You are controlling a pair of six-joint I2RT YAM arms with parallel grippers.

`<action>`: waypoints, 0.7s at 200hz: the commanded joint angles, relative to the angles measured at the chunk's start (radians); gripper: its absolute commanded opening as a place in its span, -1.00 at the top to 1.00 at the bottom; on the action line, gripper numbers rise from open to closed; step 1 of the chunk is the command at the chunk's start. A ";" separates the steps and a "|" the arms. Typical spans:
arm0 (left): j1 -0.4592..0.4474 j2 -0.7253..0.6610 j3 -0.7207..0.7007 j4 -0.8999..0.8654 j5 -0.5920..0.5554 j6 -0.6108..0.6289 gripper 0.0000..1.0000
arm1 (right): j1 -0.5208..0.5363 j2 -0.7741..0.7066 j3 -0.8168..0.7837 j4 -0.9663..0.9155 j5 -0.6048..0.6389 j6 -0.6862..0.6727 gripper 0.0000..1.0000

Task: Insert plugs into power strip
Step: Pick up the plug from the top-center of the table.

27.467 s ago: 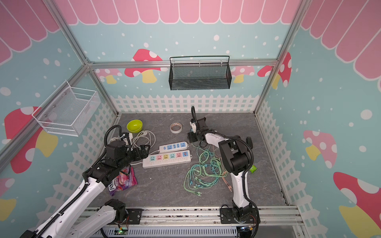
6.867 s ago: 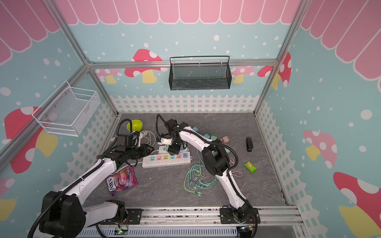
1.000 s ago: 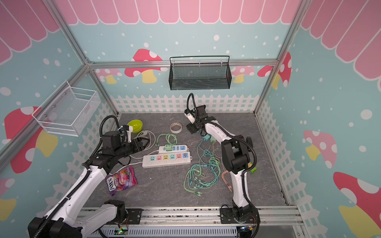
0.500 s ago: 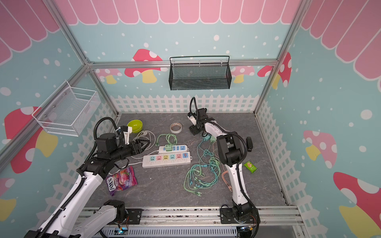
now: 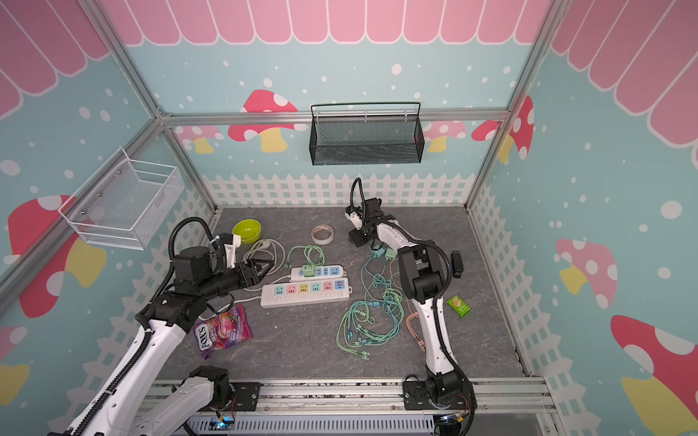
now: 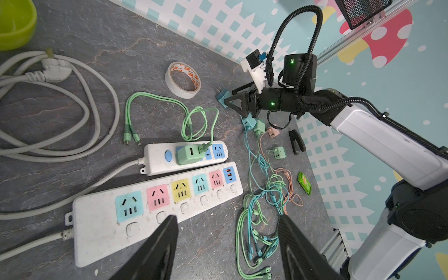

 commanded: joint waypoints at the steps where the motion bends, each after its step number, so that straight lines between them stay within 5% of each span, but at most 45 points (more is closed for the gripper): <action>1: 0.004 -0.010 0.018 -0.012 -0.001 0.019 -0.31 | -0.001 0.043 0.025 -0.027 -0.029 -0.003 -0.20; 43: 0.005 -0.015 0.018 -0.016 -0.009 0.017 -0.31 | -0.008 0.055 0.027 -0.030 -0.045 0.001 -0.12; 81: 0.004 0.001 0.015 -0.016 -0.030 0.002 -0.30 | -0.009 0.041 0.017 -0.035 -0.063 -0.006 0.26; 140: 0.005 0.028 0.039 -0.003 -0.035 -0.022 -0.30 | -0.007 -0.170 -0.123 0.046 -0.160 -0.030 0.55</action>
